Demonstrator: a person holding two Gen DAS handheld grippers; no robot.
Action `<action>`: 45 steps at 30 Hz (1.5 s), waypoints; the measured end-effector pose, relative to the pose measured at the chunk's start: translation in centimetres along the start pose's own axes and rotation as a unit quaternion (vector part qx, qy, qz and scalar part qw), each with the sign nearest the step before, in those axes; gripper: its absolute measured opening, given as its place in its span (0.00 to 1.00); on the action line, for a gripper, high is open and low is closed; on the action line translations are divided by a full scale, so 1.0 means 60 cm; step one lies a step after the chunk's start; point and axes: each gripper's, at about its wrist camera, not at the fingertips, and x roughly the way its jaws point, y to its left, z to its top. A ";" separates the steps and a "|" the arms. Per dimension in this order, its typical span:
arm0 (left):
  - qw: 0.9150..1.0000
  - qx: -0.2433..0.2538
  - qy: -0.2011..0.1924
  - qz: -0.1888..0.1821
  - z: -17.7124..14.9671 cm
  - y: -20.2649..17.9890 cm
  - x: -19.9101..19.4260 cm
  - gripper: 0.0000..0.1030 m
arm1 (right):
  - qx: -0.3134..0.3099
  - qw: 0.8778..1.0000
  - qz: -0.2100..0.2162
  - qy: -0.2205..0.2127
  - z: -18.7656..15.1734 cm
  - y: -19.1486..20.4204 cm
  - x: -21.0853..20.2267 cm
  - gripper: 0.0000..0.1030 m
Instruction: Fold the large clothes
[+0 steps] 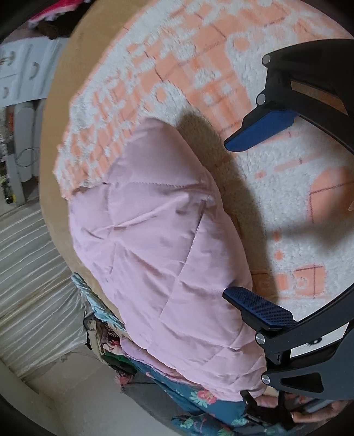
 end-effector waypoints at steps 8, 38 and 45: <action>0.999 -0.029 -0.009 -0.010 0.014 0.004 0.040 0.92 | 0.036 0.998 0.046 0.000 0.045 -0.011 0.041 0.96; 0.971 0.202 -0.110 0.063 -0.011 -0.117 -0.055 0.28 | -0.178 0.981 0.015 -0.082 0.071 0.116 -0.020 0.30; 0.971 0.210 -0.101 0.061 -0.029 -0.104 -0.093 0.28 | -0.200 0.976 0.007 -0.085 0.050 0.127 -0.067 0.30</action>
